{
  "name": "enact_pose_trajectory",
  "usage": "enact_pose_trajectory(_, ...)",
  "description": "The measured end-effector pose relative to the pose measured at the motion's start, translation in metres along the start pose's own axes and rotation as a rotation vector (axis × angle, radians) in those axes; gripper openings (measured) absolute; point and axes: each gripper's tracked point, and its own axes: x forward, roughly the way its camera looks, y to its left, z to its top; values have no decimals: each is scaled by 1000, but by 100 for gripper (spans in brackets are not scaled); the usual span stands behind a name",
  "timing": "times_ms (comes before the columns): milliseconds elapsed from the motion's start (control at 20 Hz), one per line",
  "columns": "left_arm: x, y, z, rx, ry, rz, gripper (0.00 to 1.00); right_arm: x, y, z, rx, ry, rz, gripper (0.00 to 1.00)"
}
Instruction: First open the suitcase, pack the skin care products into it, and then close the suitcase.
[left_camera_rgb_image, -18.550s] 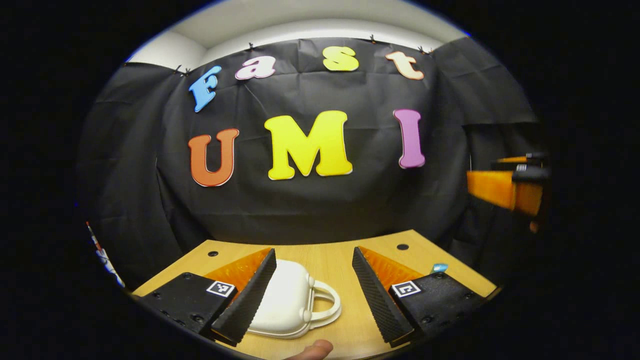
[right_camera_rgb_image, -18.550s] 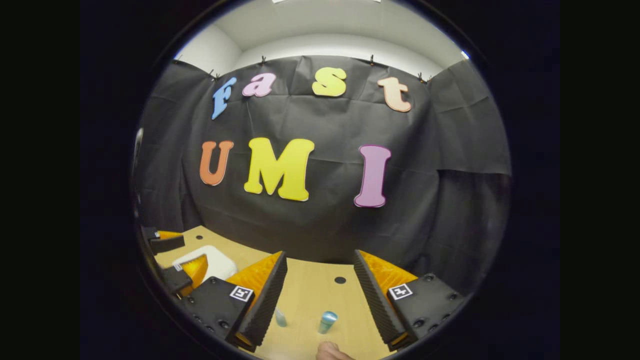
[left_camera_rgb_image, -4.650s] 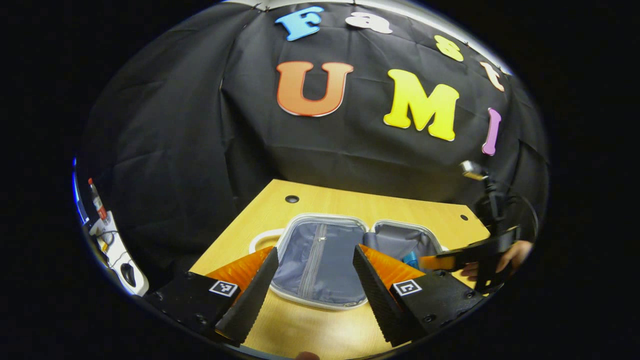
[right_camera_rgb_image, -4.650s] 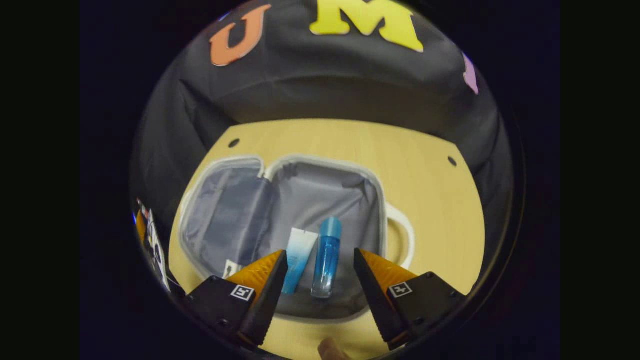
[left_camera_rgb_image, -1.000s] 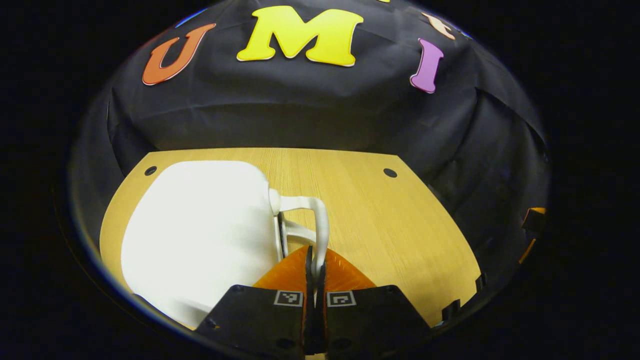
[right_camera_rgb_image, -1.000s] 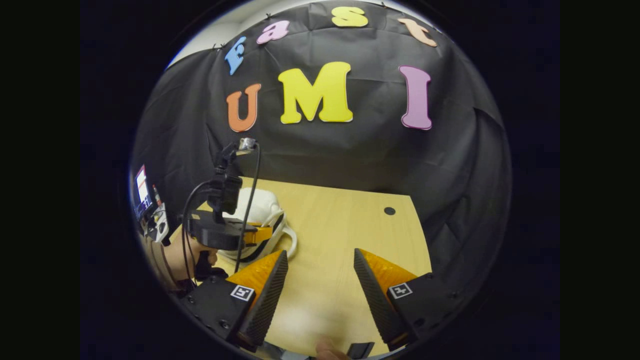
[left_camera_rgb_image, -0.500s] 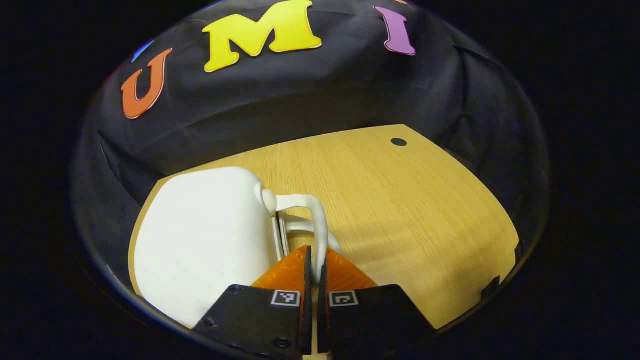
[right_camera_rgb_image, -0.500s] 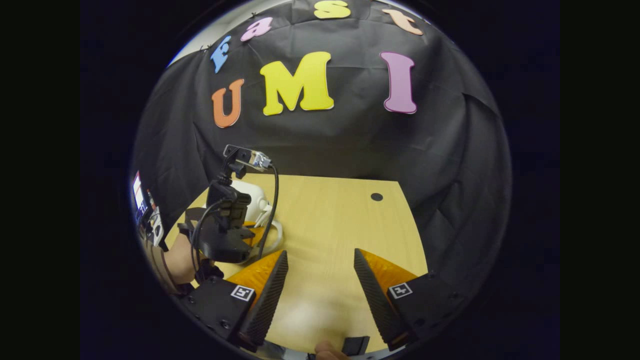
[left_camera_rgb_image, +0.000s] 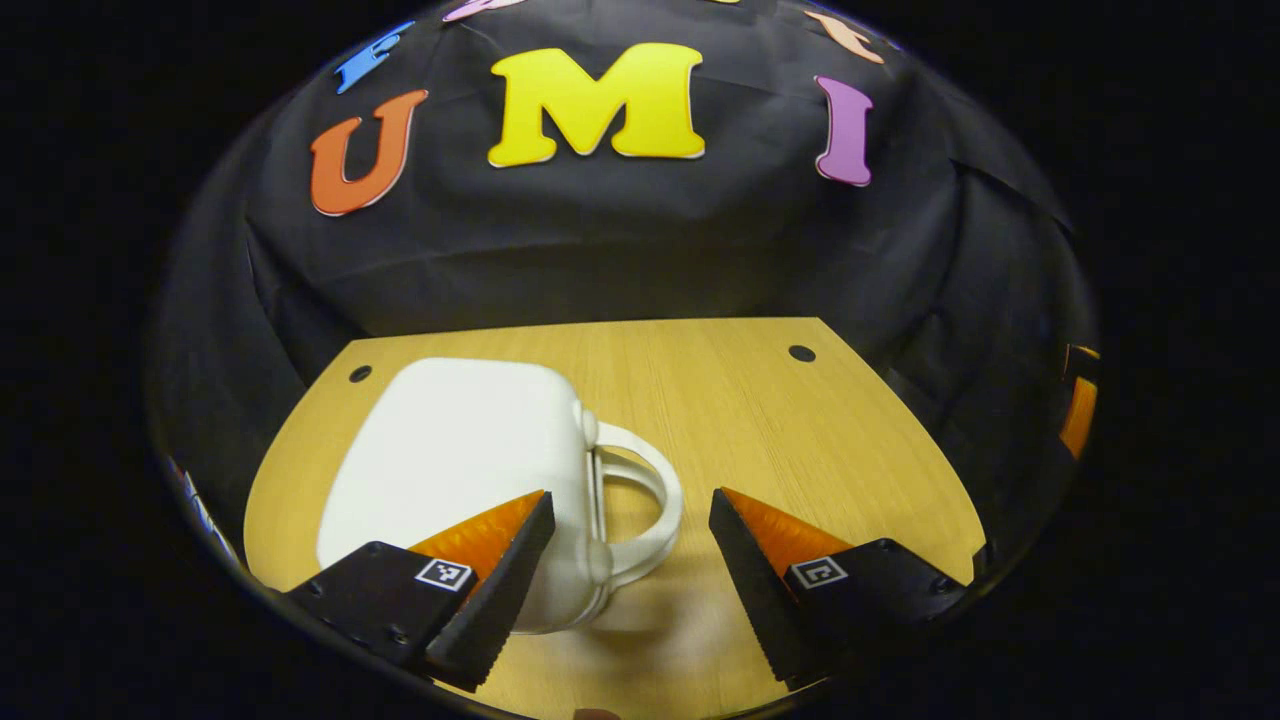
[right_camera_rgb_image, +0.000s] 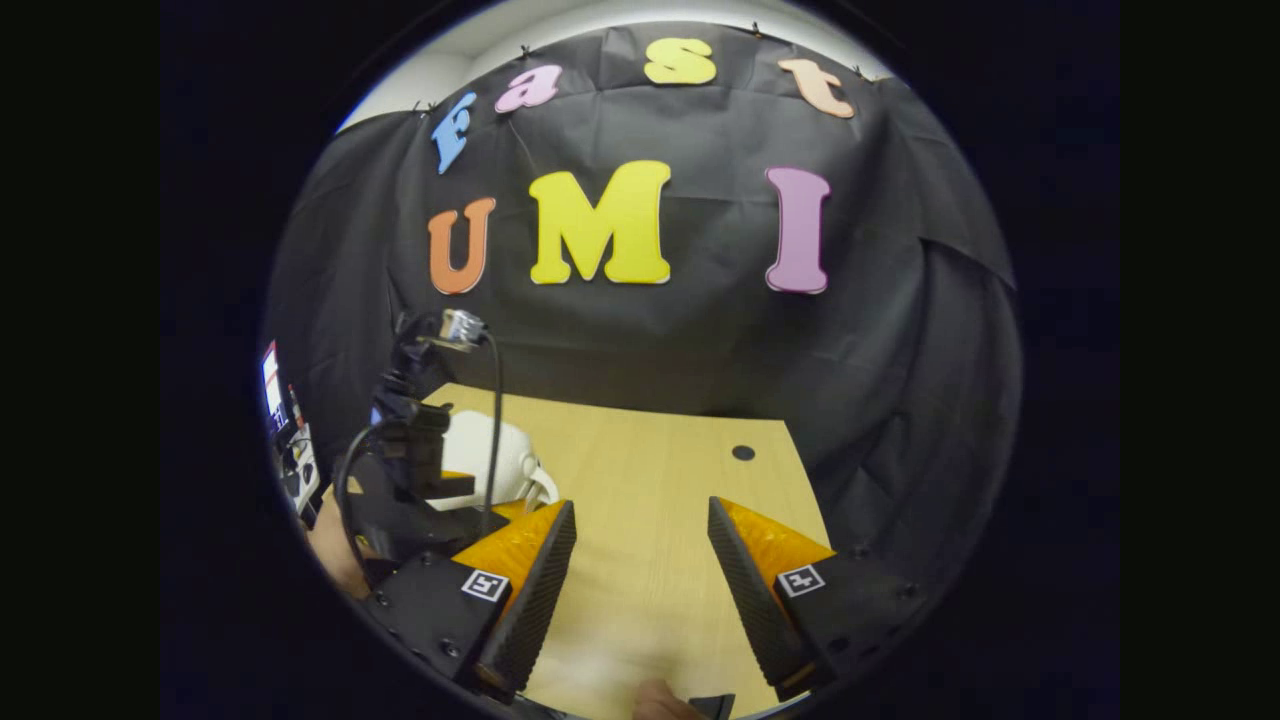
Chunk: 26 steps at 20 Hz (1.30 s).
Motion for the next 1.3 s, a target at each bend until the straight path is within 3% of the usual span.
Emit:
enact_pose_trajectory(300,-84,63,74,-88,-224,98,99,-1,29,46,4,-81,-32,79)
enact_pose_trajectory(600,-153,108,136,-43,-451,161,99,-9,55,98,-4,-230,-92,79)
enact_pose_trajectory(900,-180,100,148,-12,-527,106,98,-8,98,105,-38,-237,-62,79)
enact_pose_trajectory(1300,-178,101,148,-18,-540,64,99,-12,128,110,-86,-271,-49,77)
